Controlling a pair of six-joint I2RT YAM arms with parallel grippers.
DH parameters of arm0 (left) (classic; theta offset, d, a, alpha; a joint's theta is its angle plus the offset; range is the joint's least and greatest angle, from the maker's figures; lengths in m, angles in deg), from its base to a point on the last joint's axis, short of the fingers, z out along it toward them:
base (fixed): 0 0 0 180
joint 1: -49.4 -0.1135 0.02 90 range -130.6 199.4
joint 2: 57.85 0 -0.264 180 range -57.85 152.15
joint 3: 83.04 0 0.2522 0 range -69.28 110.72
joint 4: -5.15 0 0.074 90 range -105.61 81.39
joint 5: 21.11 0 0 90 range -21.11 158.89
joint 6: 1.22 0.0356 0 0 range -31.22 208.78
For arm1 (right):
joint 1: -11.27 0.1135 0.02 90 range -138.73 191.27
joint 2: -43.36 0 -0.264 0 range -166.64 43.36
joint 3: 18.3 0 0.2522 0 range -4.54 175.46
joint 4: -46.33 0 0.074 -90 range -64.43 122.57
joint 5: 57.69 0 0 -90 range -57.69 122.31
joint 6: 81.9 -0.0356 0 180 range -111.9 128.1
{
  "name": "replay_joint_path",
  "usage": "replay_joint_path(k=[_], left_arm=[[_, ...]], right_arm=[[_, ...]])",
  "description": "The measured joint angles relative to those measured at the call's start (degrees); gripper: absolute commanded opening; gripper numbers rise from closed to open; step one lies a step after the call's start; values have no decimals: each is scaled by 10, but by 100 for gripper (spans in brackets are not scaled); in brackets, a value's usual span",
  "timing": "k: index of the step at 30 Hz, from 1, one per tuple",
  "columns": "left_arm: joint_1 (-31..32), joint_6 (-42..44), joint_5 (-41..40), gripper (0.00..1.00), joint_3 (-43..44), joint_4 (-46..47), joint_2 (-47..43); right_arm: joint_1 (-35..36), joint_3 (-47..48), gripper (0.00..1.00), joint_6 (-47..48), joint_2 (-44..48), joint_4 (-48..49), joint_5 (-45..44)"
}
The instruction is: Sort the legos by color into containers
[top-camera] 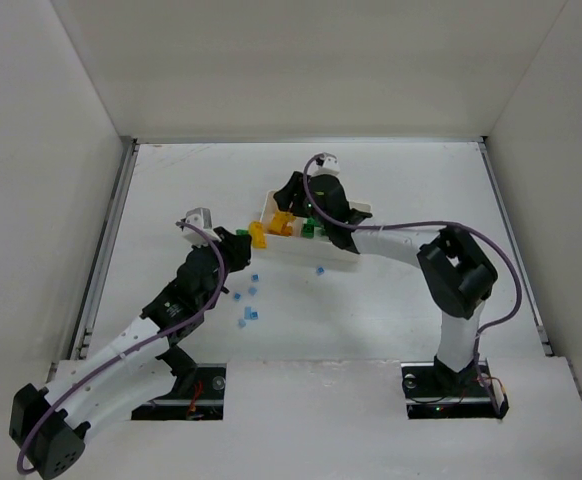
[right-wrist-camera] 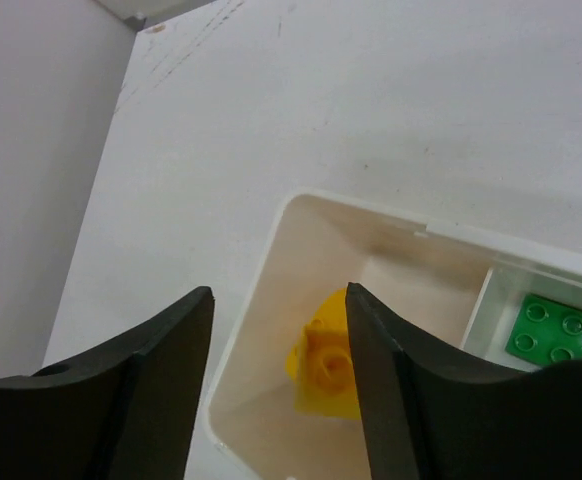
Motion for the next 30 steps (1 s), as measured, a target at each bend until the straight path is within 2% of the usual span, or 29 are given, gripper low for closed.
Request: replay_joint_path(k=[3, 10, 13, 18, 22, 27, 30], left_arm=[[0, -7, 7, 10, 0, 0, 0], [0, -17, 18, 10, 0, 0, 6], [-1, -21, 24, 10, 0, 1, 16], [-5, -32, 40, 10, 0, 9, 44], [-7, -46, 58, 10, 0, 24, 68], [-4, -60, 73, 10, 1, 32, 75], [4, -66, 76, 10, 2, 35, 75]], right_arm=[[-3, 17, 71, 7, -12, -8, -6], [-7, 3, 76, 17, 4, -20, -8], [-6, -60, 78, 18, 66, -19, -5], [-3, -189, 88, -5, 216, 0, 28], [1, -254, 89, -48, 285, 53, 79], [8, -263, 89, -96, 268, 96, 143], [21, -263, 83, -108, 249, 109, 162]])
